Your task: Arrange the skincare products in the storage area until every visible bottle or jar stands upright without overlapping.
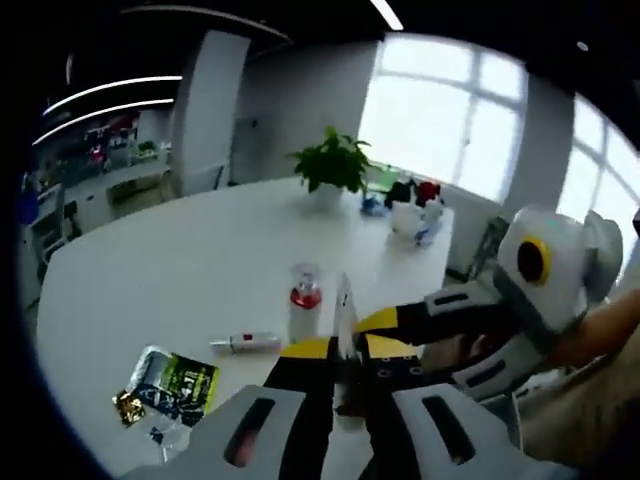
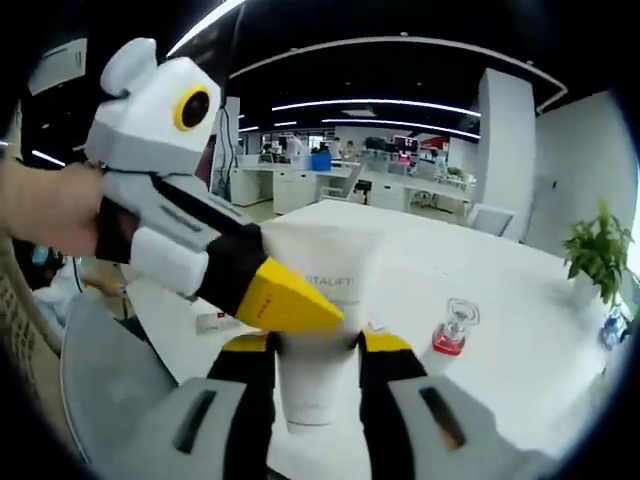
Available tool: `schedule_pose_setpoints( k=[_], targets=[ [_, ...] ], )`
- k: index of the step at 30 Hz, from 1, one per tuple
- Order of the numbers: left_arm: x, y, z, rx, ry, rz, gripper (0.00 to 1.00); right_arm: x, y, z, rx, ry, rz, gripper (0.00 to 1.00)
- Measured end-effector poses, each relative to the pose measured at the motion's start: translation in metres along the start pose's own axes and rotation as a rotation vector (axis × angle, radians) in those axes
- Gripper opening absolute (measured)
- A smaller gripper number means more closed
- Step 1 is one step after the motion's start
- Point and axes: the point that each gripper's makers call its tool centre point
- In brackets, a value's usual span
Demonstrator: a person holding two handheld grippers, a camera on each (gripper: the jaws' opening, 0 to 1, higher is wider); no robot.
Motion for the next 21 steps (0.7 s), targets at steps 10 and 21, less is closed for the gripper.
schedule_pose_setpoints(
  k=[10, 21],
  targets=[
    [0.028, -0.033, -0.048, 0.048, -0.129, 0.309, 0.03, 0.021, 0.016, -0.033, -0.095, -0.17, -0.259, 0.29],
    [0.048, -0.068, -0.07, 0.019, -0.121, 0.578, 0.04, 0.041, 0.044, -0.059, -0.286, -0.195, -0.543, 0.21]
  ],
)
Point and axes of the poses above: the point that each gripper's makers call its tool centre point, and the gripper's own axes: x roughly backward along the fingers, y roughly to its left, z roughly out of its underside, and after that the axes turned 7 degrees about -y, right-handed
